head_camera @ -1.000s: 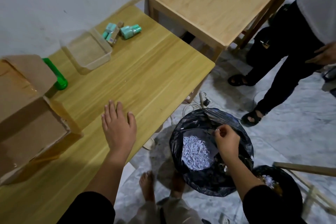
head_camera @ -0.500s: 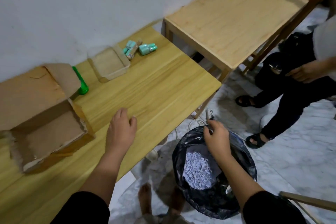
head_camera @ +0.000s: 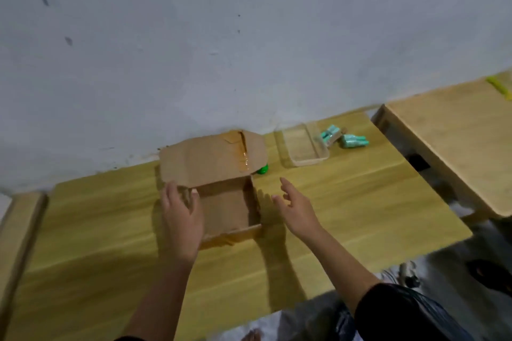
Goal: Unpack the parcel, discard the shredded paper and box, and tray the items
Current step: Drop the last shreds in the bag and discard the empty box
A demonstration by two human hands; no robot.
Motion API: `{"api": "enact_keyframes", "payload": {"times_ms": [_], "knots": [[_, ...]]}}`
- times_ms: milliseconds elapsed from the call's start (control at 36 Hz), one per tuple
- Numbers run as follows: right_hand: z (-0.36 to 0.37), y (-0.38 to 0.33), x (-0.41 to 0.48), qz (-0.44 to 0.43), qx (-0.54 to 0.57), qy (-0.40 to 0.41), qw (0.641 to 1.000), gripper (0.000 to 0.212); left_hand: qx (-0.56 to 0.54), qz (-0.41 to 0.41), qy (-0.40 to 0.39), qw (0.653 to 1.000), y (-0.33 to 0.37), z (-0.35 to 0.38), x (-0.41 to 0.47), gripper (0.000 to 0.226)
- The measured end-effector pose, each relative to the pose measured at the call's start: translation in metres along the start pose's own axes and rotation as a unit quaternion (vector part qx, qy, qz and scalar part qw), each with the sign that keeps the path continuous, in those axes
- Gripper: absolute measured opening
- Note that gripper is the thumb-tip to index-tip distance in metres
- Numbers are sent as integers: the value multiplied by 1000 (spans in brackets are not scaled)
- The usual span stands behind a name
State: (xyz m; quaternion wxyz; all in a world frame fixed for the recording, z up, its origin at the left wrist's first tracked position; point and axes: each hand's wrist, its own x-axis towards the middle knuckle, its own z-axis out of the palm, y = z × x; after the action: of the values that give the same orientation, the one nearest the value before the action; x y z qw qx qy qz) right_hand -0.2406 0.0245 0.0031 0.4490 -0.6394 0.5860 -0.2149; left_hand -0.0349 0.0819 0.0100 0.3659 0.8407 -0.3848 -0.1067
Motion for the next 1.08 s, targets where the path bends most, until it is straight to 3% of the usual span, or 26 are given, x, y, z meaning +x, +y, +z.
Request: {"api": "enact_keyframes", "payload": {"times_ms": [111,222,389,583,806,889,1083], "knots": [[32,-8,17,29,-20,-61,998,60,-52,-108,-84,989,-29,0,4,61],[53,-3,22,47,-32,-87,995,58,-125,-135,-208,961,-36,7,-4,62],[62,3,16,19,-67,-56,996,58,-109,-152,-170,968,-19,5,-8,55],[13,-3,-5,0,-48,75,996,57,-110,-55,-164,979,30,9,-19,58],[-103,38,-55,56,-10,217,974,54,-163,52,-268,948,120,73,-69,58],[-143,63,-91,95,6,265,959,53,-153,86,-330,928,152,96,-107,59],[-205,141,-189,209,58,364,906,51,-154,176,-499,834,201,142,-212,63]]}}
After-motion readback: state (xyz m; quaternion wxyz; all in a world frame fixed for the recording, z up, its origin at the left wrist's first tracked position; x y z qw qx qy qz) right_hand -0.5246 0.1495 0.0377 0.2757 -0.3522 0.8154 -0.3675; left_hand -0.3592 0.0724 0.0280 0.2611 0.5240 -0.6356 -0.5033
